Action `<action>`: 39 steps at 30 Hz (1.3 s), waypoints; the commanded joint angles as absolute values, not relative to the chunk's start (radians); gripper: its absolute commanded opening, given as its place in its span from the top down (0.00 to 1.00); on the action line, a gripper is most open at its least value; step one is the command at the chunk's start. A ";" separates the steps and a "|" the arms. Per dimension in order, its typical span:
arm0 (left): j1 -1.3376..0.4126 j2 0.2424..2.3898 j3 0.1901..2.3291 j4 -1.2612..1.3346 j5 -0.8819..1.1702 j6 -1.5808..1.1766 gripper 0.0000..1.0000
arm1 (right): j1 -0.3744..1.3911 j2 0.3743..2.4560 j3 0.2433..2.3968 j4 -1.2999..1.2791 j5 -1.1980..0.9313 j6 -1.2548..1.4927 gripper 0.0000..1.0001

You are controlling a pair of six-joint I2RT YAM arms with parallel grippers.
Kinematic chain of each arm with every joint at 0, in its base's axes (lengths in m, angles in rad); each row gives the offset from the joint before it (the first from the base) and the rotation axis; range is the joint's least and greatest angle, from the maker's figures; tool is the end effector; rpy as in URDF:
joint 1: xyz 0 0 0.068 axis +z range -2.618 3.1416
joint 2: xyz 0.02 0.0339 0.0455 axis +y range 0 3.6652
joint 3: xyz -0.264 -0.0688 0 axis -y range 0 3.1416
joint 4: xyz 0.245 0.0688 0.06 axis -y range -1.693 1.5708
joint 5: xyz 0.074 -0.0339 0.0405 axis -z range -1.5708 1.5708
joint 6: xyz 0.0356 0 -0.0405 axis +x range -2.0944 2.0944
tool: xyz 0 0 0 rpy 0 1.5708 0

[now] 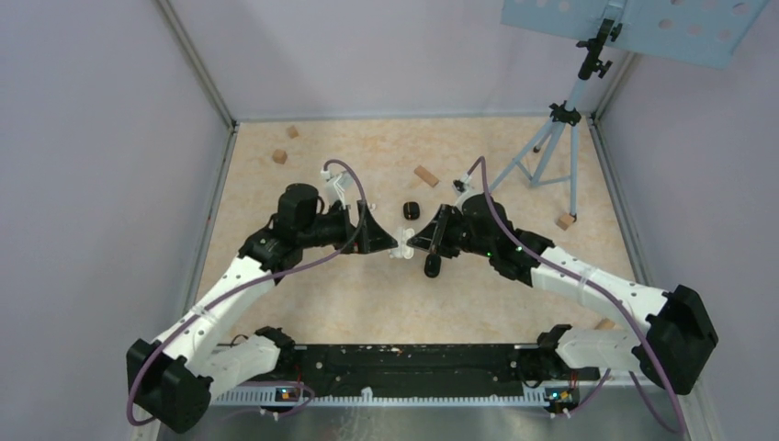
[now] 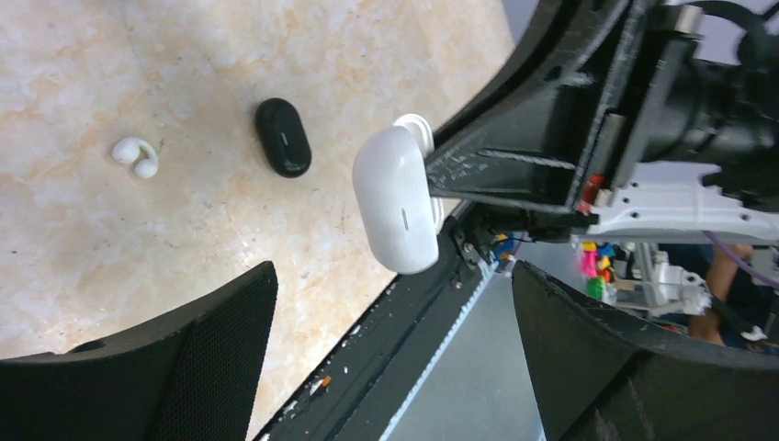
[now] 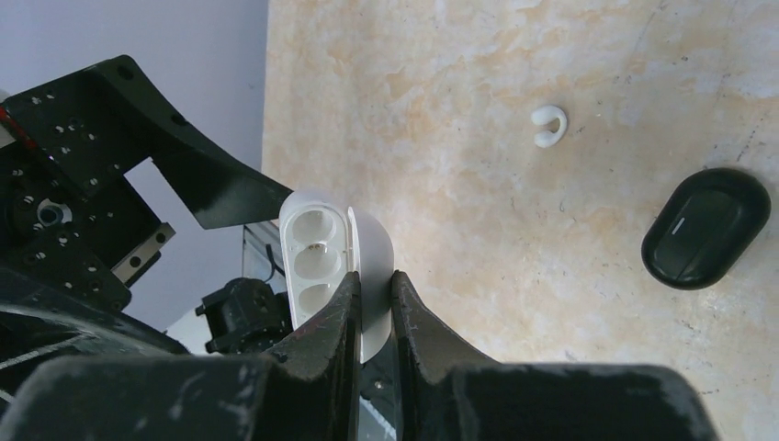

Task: Insert the wireless bluetooth earbuds into the charging case
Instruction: Pass from the right arm to the left

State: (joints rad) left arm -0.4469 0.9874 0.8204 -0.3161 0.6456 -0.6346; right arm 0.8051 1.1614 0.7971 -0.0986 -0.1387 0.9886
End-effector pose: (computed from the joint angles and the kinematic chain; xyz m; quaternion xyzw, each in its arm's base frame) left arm 0.1863 -0.1130 0.3047 0.0874 0.8233 -0.4853 0.2810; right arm 0.1787 0.1930 0.2757 0.0414 0.8482 0.4468 0.2815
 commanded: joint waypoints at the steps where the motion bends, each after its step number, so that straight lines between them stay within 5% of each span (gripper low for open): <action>1: -0.530 1.041 0.886 -0.335 0.440 -0.612 0.03 | 0.830 1.185 0.874 -0.151 -0.087 0.963 1.00; 15: -0.616 1.147 0.917 -0.313 0.376 -0.633 0.28 | 0.846 1.198 0.888 -0.163 -0.076 0.963 1.00; 32: -0.663 1.165 0.939 -0.316 0.328 -0.642 0.45 | 0.850 1.201 0.871 -0.149 -0.093 0.961 1.00; 39: -0.676 1.179 0.949 -0.316 0.334 -0.641 0.61 | 0.853 1.201 0.867 -0.147 -0.099 0.961 1.00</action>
